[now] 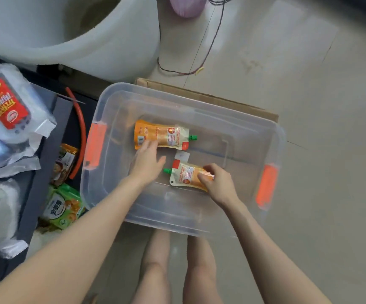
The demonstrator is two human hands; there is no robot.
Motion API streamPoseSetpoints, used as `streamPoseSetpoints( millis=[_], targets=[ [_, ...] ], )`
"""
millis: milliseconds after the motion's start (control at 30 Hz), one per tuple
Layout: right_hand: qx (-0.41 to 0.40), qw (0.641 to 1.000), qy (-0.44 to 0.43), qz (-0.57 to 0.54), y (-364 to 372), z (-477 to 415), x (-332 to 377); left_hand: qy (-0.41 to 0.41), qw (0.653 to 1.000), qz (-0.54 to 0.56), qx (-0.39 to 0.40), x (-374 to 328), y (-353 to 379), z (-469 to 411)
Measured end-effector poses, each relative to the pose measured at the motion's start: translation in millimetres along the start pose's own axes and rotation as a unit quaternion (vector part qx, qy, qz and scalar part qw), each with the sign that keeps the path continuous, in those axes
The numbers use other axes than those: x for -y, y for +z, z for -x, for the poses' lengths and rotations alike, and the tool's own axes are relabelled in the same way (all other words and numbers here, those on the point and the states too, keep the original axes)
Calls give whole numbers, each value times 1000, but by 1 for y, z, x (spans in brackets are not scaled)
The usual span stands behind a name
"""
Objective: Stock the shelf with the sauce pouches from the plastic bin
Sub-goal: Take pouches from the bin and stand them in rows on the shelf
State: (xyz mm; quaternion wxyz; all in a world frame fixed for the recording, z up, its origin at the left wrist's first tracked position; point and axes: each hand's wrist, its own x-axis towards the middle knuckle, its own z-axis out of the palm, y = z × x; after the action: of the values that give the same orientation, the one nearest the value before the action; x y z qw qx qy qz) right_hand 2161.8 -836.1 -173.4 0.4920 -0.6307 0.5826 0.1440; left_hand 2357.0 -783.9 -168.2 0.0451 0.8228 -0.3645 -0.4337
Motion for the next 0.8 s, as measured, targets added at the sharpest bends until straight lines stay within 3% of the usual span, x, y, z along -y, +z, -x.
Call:
streamPoseSetpoints(
  millis=[267,400,500,633,800],
  targets=[
    [-24,992,15,121,50,-57,-37,96,974,-207,-9,40,31,-78],
    [-20,988,18,149,55,-65,-44,140,954,-262,-49,46,32,-91],
    [2,986,32,161,48,-69,-43,126,956,-261,-56,42,27,-95],
    [-48,995,82,21,32,-68,-39,62,977,-205,-19,41,20,-89],
    [-48,971,126,-195,31,-63,-26,7,989,-142,28,45,25,-75]
  ],
)
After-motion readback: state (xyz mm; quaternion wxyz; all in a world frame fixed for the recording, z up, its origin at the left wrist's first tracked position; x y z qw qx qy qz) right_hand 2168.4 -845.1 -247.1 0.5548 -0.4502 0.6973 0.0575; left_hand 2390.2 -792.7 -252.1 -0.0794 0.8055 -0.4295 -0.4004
